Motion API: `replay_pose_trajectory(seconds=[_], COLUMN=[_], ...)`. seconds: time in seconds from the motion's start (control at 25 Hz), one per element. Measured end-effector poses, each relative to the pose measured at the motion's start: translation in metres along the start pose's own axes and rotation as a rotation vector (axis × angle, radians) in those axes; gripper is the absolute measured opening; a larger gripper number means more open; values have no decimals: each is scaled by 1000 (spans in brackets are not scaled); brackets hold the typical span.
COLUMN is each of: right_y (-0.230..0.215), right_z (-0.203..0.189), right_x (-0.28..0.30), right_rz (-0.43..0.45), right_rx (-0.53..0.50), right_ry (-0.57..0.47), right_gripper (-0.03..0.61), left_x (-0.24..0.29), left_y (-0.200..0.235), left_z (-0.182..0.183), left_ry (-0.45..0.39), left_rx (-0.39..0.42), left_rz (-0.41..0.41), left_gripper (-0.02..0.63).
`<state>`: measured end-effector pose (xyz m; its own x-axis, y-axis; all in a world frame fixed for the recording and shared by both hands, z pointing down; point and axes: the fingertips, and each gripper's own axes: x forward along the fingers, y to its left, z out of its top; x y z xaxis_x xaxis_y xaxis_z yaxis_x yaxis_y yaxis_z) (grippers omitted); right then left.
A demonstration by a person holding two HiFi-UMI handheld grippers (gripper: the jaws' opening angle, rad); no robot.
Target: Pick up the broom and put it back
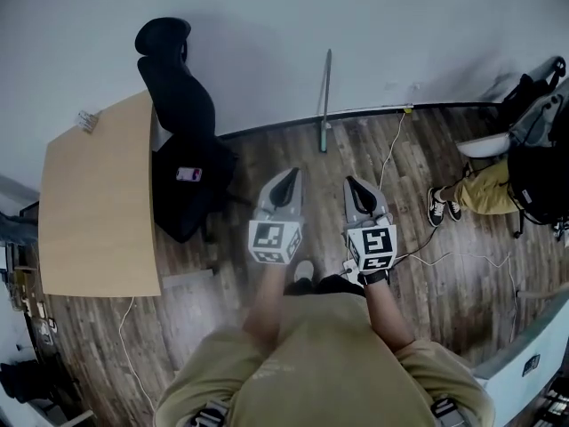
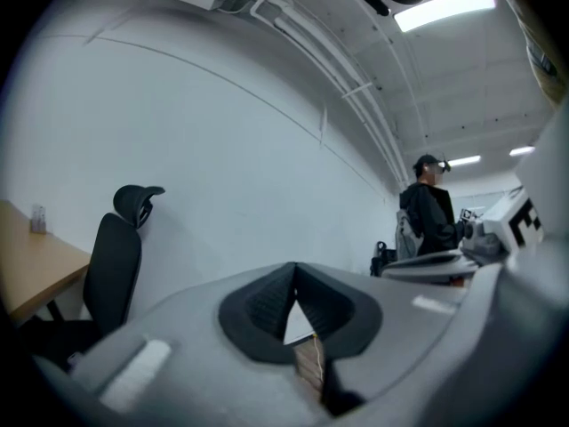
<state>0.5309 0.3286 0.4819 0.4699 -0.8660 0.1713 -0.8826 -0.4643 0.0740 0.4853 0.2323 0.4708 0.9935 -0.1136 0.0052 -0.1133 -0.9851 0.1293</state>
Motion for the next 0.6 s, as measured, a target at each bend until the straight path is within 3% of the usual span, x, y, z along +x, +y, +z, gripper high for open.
replay_pose_trajectory(seconds=[0.2, 0.48, 0.6], right_y=[-9, -84, -125], right_z=[-23, -8, 5], right_x=[35, 104, 152], right_rz=[21, 4, 21], right_rx=[49, 112, 114], right_ry=[47, -24, -48], right_gripper=[5, 5, 5], left_x=[27, 110, 165], left_y=[31, 25, 42], left_z=[-21, 0, 2], left_ry=[78, 67, 79], left_rx=[-30, 68, 45], left_rz=[29, -22, 6], left_gripper=[2, 2, 2])
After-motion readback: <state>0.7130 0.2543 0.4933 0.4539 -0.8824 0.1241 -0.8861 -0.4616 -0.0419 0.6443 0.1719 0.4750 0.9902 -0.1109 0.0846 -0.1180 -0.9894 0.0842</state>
